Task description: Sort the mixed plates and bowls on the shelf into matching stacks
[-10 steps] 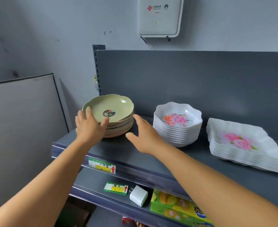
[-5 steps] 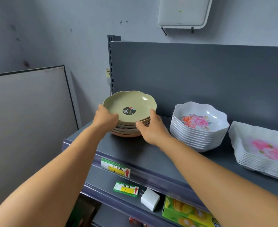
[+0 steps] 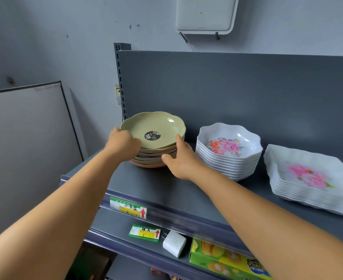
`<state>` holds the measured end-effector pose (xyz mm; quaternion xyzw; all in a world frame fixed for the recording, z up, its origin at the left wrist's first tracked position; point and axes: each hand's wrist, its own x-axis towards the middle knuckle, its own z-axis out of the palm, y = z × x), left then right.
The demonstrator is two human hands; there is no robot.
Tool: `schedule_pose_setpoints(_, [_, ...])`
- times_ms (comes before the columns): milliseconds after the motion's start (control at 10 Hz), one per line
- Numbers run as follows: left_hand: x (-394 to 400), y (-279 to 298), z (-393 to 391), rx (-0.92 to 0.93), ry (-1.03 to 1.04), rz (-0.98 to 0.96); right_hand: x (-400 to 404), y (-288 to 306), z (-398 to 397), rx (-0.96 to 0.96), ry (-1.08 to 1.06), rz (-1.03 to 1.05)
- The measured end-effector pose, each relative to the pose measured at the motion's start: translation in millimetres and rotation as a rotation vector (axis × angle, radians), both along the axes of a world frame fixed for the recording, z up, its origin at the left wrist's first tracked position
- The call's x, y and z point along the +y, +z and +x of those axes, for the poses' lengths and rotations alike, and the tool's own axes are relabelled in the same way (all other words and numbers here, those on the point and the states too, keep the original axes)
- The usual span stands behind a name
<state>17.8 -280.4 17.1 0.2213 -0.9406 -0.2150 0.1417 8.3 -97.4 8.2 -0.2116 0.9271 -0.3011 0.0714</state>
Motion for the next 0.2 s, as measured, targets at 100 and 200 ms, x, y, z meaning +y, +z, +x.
schedule_pose_setpoints(100, [20.2,9.3,11.2,-0.097,-0.061,-0.24,11.5,9.2,11.1,0.044,0.056,0.095])
schedule_pose_setpoints(200, [40.5,15.9,15.7,-0.114,-0.143,-0.334,26.3,23.4,24.5,0.114,0.065,0.127])
